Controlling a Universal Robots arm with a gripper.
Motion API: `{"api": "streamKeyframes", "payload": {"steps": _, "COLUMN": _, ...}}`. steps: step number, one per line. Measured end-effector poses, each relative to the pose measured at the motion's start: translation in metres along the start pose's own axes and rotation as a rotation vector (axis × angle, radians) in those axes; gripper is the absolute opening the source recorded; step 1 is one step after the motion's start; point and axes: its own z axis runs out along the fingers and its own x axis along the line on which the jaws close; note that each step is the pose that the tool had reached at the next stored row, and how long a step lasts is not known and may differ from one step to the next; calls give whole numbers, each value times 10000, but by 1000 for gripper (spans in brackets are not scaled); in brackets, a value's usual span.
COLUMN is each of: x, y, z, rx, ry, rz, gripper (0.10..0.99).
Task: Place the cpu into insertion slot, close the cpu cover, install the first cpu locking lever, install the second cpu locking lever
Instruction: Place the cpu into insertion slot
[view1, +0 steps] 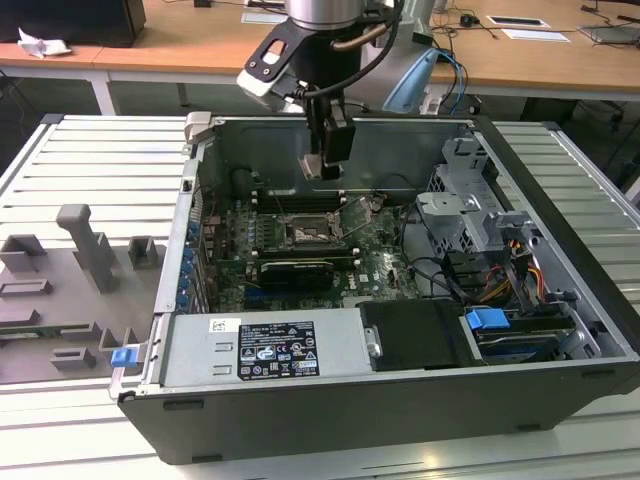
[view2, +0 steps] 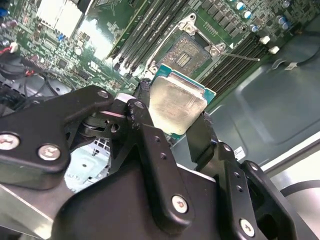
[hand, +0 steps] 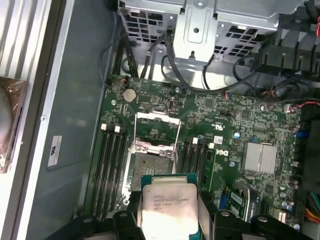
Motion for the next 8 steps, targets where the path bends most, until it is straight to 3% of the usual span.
{"api": "streamKeyframes", "payload": {"steps": 8, "x": -1, "y": -5, "z": 50, "rx": 95, "ry": 3, "rz": 841, "gripper": 533}}
